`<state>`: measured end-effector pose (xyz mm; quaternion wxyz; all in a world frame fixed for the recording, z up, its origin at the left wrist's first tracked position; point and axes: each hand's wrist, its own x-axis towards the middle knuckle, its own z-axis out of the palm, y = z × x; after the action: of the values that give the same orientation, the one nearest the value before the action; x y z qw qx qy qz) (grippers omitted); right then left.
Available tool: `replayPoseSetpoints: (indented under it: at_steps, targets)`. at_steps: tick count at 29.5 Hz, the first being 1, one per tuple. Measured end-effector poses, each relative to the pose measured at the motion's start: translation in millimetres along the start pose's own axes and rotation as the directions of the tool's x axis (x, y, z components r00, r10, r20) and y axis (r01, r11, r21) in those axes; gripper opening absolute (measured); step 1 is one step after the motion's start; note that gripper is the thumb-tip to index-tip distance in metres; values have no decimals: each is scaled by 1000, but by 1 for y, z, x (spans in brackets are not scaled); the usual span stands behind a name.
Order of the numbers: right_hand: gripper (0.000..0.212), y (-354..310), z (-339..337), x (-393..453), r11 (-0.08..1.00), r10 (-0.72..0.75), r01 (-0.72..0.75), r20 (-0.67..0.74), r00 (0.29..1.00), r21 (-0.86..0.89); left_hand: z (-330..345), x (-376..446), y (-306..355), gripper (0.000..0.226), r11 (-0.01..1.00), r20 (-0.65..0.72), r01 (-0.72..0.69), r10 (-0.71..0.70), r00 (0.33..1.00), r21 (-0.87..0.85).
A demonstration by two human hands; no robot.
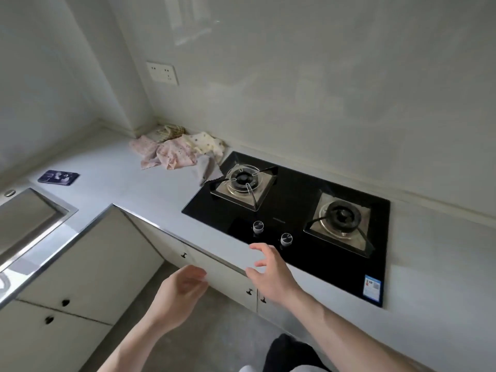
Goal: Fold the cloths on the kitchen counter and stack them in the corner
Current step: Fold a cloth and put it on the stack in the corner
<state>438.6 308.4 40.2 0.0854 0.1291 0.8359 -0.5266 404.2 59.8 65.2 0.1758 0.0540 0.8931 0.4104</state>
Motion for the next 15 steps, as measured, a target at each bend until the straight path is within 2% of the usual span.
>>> replayPoseSetpoints:
  at_steps: [7, 15]
  targets:
    - [46, -53, 31, 82, 1000, -20, 21, 83, 996, -4, -61, 46, -38, 18, 998, -91, 32, -38, 995, -63]
    - [44, -104, 69, 187, 1000, -12, 10, 129, 992, 16, -145, 140, -45, 14, 999, -149, 42, -47, 988, -33]
